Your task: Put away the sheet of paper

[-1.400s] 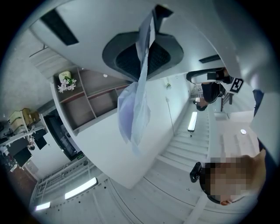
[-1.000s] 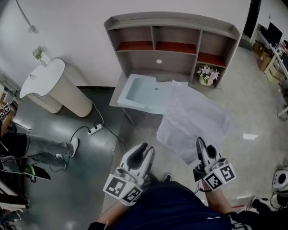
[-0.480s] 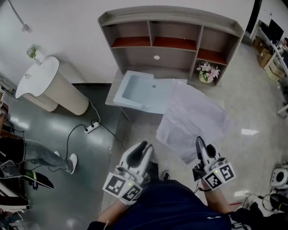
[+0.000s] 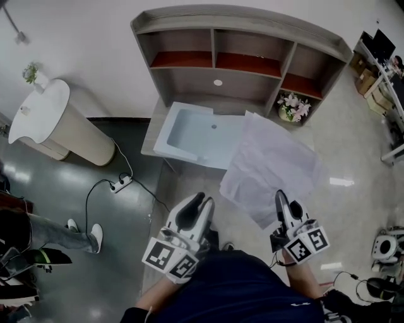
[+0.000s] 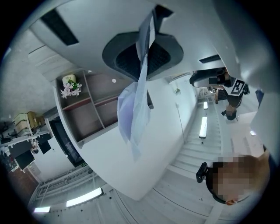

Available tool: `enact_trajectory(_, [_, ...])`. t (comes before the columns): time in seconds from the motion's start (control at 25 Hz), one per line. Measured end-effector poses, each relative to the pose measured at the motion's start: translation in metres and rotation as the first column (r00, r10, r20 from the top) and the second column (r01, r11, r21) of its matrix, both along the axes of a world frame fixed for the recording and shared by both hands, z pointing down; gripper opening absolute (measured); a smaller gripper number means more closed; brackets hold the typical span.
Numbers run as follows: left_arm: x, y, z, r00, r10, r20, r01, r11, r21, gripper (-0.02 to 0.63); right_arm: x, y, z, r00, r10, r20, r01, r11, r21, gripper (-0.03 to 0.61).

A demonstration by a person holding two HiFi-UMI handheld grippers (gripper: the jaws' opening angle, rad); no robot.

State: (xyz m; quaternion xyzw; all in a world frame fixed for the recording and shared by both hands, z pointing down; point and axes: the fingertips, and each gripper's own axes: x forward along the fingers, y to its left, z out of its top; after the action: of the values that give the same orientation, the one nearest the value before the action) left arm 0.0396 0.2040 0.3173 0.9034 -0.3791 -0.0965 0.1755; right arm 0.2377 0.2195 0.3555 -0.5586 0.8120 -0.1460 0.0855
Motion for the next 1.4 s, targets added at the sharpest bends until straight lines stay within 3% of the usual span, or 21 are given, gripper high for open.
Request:
enact_trajectory(0.64, [-0.085, -0.126, 0.020, 0.996, 0.011, -0.090, -0.018, 0.997, -0.076, 0.098, -0.057, -0.115, 0.012, 0.993, 0.081, -0.082, -0.090, 0.989, -0.114, 0.015])
enact_trajectory(0.92, [-0.116, -0.154, 0.030, 0.996, -0.008, -0.091, -0.002, 0.993, -0.114, 0.098, -0.079, -0.145, 0.025, 0.993, 0.084, -0.085, -0.096, 0.983, -0.157, 0.015])
enact_trajectory(1.4, [-0.133, -0.171, 0.038, 0.994, -0.076, -0.074, 0.066, 0.989, -0.131, 0.098, -0.088, -0.187, 0.058, 0.998, 0.038, -0.051, -0.048, 0.977, -0.206, 0.015])
